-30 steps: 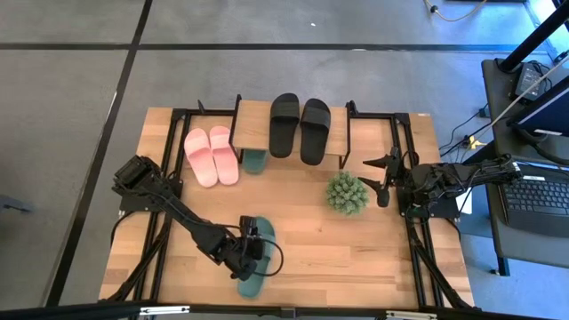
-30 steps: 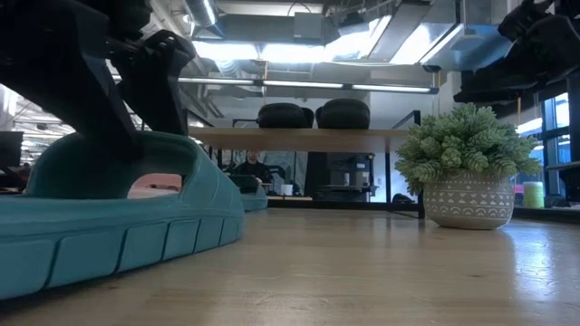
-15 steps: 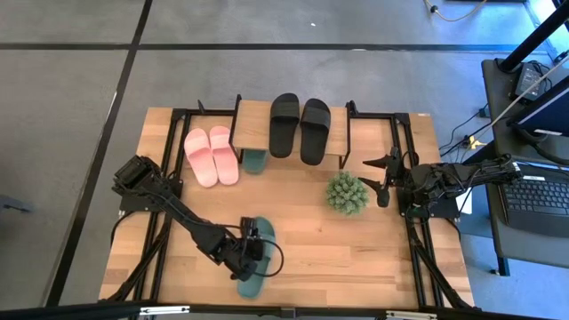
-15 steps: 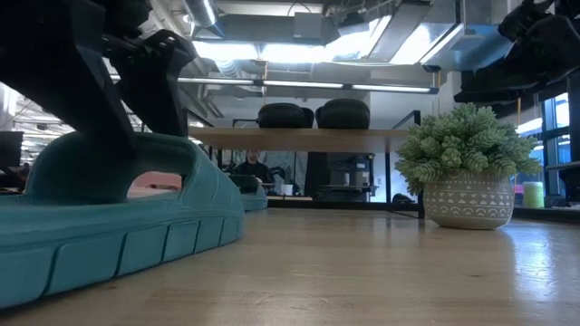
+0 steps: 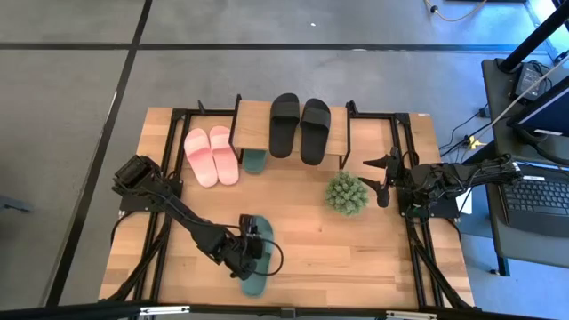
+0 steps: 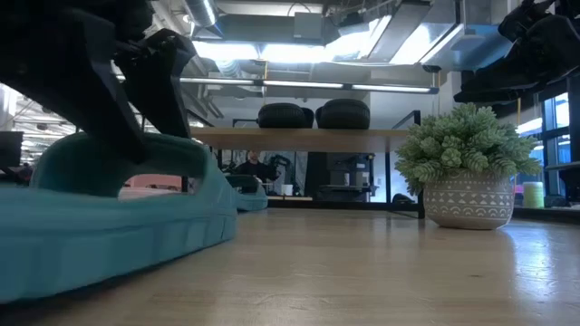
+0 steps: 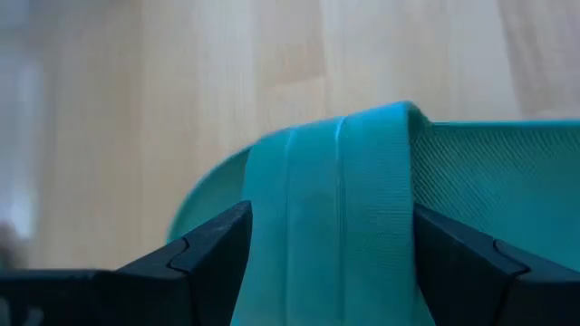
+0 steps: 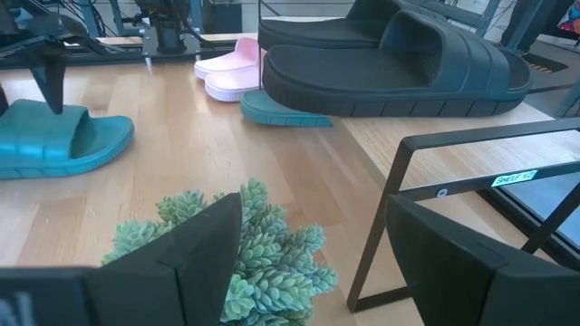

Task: Pick and place slides into the shelf
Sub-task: Put the green slide under the shelf

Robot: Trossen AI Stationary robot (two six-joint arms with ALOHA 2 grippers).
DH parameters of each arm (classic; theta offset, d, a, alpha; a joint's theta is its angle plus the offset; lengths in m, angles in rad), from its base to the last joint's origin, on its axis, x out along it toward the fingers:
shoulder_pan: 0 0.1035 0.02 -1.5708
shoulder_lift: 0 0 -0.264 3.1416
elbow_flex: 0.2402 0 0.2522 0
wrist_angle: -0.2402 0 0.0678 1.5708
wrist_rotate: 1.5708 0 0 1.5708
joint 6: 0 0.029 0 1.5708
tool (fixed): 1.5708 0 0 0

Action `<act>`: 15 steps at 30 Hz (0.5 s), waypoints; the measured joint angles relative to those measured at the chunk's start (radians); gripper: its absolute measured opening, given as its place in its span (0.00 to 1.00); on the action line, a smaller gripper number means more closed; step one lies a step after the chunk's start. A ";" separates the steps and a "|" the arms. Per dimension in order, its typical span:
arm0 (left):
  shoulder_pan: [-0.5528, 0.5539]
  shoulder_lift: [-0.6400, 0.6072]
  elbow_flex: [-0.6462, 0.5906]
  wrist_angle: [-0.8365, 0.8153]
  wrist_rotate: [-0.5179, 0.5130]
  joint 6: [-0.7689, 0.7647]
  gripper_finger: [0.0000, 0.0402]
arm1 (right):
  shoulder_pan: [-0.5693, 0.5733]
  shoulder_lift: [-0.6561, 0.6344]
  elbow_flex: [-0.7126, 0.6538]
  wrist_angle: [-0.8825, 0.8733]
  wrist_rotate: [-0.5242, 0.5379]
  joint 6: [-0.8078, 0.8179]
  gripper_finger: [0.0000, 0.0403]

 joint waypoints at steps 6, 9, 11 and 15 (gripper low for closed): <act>0.000 0.000 0.000 -0.012 -0.042 0.000 0.66 | 0.000 0.000 0.000 0.000 0.000 -0.001 0.68; 0.002 0.000 0.000 -0.029 -0.042 0.000 0.61 | 0.000 0.000 0.000 0.000 0.000 -0.001 0.68; 0.003 0.000 0.000 -0.035 -0.043 0.001 0.56 | 0.000 0.000 0.000 0.000 0.000 -0.001 0.68; 0.007 0.000 0.000 -0.034 -0.025 0.001 0.43 | 0.000 0.000 0.000 0.000 0.000 0.000 0.68</act>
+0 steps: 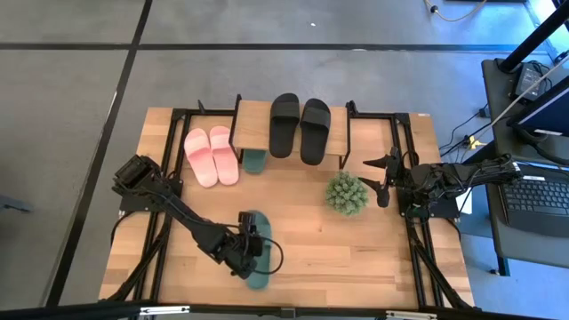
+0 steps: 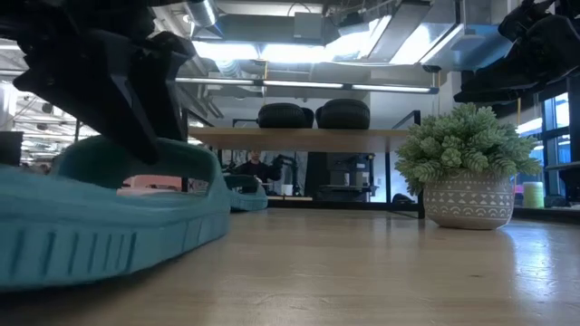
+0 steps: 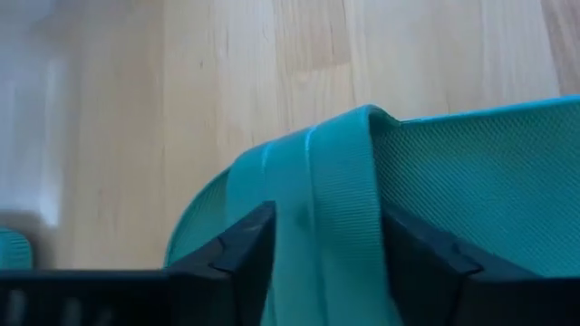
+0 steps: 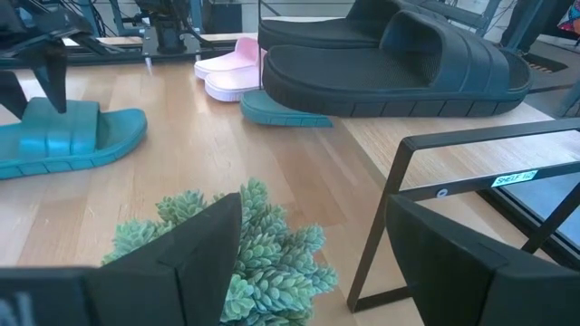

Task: Pick and place slides into the shelf
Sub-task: Put the green slide under the shelf

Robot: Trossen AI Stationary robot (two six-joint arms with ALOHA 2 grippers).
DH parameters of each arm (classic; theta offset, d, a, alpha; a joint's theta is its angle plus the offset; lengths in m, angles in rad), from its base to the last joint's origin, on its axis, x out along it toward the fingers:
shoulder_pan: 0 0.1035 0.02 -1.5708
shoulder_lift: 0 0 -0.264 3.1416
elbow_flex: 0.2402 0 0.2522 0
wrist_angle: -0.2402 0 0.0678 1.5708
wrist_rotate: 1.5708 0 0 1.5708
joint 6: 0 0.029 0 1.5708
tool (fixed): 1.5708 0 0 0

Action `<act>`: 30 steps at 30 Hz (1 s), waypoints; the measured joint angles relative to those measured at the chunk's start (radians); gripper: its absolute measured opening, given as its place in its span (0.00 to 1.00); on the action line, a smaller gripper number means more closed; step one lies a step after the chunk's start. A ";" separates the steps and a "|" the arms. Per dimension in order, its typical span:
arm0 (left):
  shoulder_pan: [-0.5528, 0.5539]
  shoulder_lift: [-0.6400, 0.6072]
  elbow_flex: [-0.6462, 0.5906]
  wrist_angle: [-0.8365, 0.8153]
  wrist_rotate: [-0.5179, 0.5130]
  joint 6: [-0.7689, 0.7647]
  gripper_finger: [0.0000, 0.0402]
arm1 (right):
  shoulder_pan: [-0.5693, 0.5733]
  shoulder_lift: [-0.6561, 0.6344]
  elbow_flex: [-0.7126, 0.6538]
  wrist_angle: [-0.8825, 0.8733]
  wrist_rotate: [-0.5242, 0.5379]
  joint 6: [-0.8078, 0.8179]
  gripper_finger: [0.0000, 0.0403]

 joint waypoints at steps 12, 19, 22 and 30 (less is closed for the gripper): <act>0.010 -0.001 0.000 -0.045 -0.005 0.002 0.03 | 0.000 0.000 0.000 0.000 0.000 0.000 0.68; 0.012 -0.001 0.000 -0.053 -0.081 0.082 0.01 | 0.000 0.000 0.000 0.000 0.000 0.000 0.68; 0.030 -0.001 0.009 -0.052 -0.125 0.129 0.01 | 0.000 0.000 0.000 0.000 0.000 -0.001 0.68; 0.137 -0.002 0.049 -0.047 -0.200 0.270 0.01 | 0.000 0.000 0.000 0.000 0.000 -0.003 0.68</act>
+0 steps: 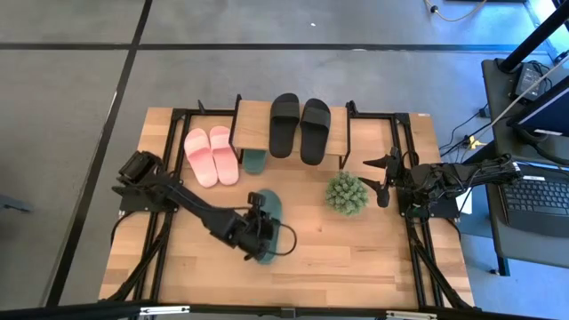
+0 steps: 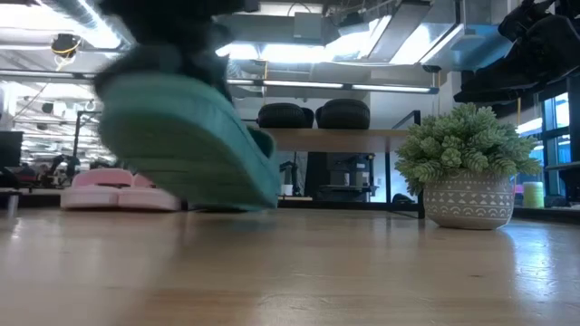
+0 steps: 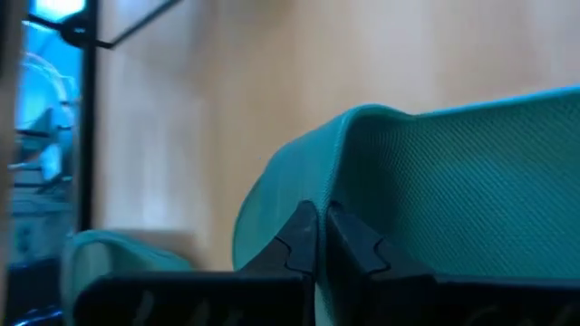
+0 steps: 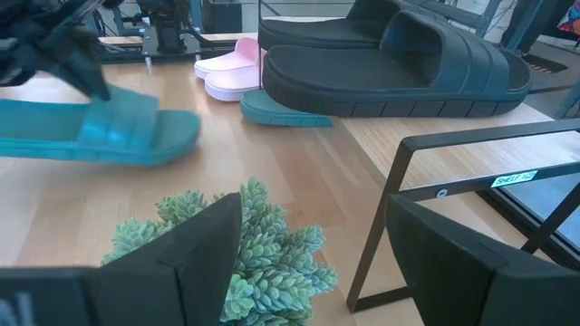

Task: Pick and place slides into the shelf
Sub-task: Put the green slide under the shelf

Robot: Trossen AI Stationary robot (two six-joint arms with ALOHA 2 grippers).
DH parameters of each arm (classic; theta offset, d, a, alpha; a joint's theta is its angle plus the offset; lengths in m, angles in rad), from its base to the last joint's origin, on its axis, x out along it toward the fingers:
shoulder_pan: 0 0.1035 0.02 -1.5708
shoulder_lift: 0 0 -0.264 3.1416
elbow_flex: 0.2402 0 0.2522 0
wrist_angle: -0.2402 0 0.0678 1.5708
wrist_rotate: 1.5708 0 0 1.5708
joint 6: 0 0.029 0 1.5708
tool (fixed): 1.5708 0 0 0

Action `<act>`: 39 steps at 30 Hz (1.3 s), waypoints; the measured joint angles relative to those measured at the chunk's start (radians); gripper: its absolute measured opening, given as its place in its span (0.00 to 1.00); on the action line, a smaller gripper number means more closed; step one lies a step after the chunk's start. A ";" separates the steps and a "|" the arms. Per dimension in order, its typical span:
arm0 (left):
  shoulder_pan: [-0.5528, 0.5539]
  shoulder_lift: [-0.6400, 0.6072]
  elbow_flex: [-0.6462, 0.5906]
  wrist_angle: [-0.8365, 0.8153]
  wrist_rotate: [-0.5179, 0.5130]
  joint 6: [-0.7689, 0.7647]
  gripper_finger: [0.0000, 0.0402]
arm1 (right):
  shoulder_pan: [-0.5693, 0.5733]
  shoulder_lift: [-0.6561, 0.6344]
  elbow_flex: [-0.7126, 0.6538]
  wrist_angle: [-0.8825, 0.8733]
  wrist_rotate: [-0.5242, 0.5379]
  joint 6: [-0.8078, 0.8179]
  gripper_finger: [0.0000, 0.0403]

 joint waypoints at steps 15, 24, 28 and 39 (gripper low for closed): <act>0.249 0.000 0.010 0.133 0.050 0.337 0.01 | 0.000 0.000 0.000 -0.007 0.000 -0.026 0.68; 0.390 0.000 0.007 0.188 0.153 0.464 0.00 | 0.000 0.000 0.000 -0.008 0.000 -0.030 0.68; 0.445 0.000 -0.027 0.299 0.210 0.539 0.00 | 0.000 0.000 0.000 -0.008 0.000 -0.030 0.68; 0.565 -0.004 -0.098 0.413 0.290 0.654 0.00 | 0.000 0.000 0.000 -0.015 0.000 -0.027 0.68</act>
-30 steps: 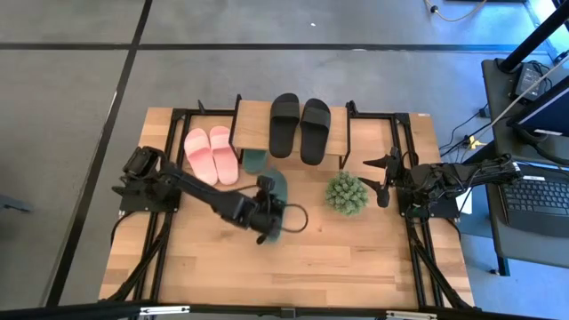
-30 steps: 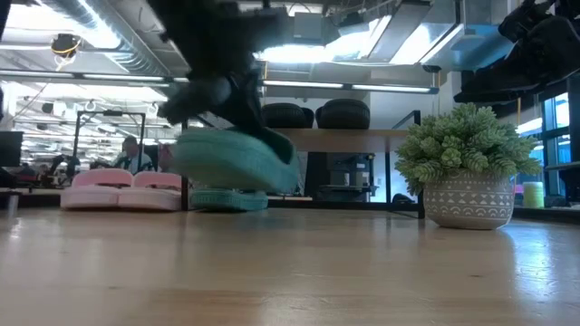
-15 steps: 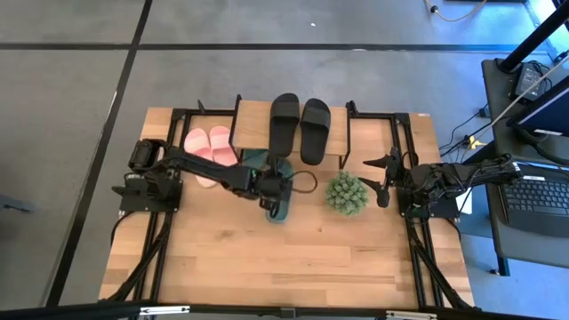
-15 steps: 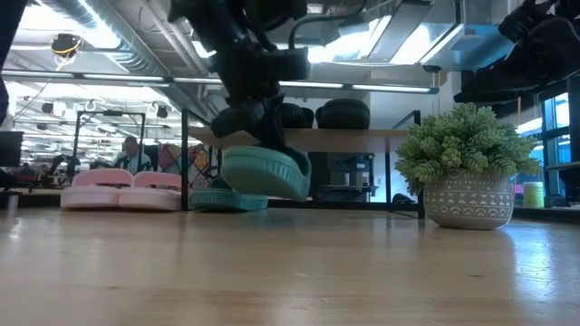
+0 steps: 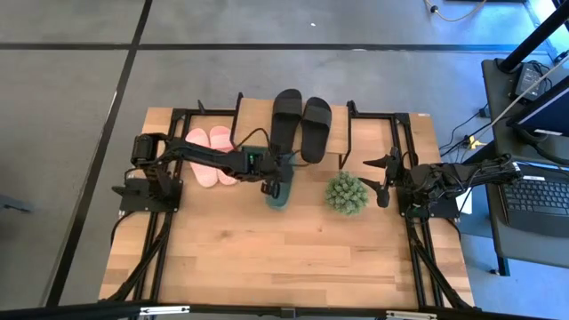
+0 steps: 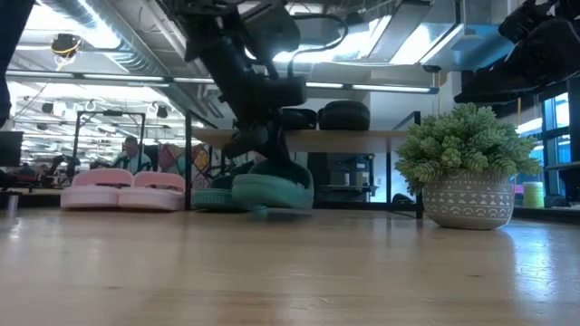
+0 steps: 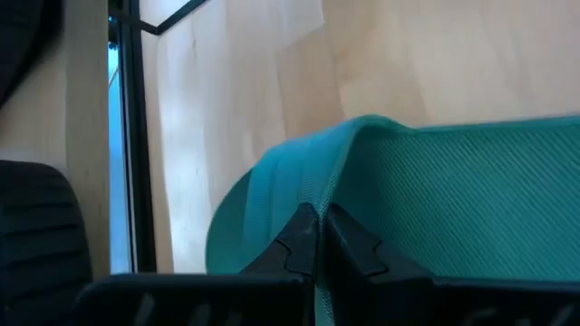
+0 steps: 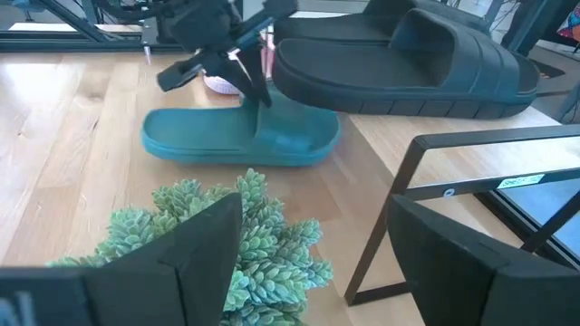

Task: Pick and place slides into the shelf
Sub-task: Put the green slide under the shelf

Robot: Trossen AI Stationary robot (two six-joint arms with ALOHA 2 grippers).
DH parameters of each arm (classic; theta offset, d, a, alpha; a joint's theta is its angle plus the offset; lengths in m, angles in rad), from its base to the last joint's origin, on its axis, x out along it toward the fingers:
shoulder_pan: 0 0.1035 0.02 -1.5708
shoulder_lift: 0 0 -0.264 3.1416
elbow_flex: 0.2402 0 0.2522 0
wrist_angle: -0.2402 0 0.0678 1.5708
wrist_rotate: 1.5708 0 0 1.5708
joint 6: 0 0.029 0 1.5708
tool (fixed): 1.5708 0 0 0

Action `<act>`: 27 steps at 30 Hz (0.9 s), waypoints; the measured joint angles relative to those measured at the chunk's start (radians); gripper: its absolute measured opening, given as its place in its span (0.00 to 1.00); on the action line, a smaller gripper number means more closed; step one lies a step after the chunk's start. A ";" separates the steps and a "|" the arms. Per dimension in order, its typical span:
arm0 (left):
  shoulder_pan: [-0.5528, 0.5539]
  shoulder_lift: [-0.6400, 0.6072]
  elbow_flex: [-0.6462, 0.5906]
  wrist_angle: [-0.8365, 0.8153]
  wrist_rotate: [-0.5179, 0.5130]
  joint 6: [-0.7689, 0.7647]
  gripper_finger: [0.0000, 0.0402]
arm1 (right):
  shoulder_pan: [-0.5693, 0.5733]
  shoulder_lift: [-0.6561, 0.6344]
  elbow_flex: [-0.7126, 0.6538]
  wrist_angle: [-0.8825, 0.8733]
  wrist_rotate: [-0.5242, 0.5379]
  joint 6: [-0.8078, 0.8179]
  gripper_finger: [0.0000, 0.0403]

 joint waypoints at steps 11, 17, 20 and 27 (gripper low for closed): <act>0.040 -0.001 -0.017 0.036 0.033 -0.002 0.07 | 0.000 0.000 0.000 0.000 0.000 0.005 0.68; 0.034 0.000 -0.018 0.030 0.031 -0.005 0.11 | 0.000 0.000 0.000 0.000 0.000 0.005 0.68; 0.034 0.001 -0.018 0.026 0.031 -0.006 0.15 | 0.000 0.000 0.000 0.000 0.000 0.007 0.68; 0.033 0.002 -0.018 0.025 0.028 -0.019 0.32 | 0.000 0.000 0.000 0.000 0.000 0.008 0.68</act>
